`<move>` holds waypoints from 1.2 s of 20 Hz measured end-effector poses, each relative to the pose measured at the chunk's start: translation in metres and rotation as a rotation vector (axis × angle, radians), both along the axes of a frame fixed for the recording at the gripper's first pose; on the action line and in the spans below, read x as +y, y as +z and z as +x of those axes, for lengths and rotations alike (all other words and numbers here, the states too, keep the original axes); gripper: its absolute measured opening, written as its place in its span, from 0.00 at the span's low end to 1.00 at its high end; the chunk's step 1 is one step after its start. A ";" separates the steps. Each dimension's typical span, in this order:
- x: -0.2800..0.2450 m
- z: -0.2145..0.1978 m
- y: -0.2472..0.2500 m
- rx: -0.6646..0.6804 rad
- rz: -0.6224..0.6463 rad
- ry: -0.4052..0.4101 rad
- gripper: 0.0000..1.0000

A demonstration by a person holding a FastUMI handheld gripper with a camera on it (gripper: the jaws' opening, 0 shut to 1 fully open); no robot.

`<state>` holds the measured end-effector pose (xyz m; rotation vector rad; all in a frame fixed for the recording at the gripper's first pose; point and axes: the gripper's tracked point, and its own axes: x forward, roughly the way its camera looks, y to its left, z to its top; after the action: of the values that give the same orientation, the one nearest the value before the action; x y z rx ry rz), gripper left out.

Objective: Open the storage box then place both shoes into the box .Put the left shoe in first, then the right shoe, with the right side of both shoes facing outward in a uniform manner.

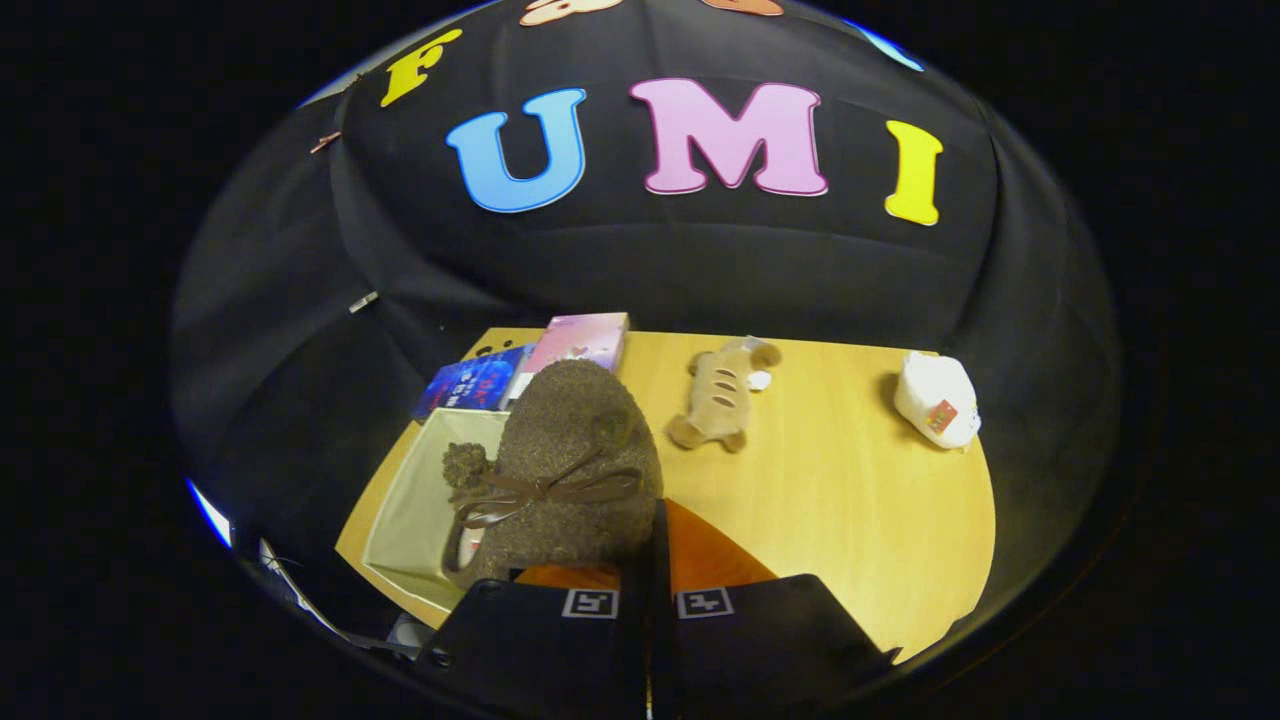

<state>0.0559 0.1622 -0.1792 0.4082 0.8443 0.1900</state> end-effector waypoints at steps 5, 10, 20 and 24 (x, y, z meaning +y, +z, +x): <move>0.085 0.022 0.015 0.032 0.030 0.057 0.06; 0.132 0.023 -0.034 0.147 -0.093 0.111 0.07; 0.170 0.009 -0.086 0.227 -0.169 0.173 0.50; 0.175 0.007 -0.077 0.187 -0.149 0.199 0.96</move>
<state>0.0624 0.3373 -0.2565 0.2039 1.0769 0.2744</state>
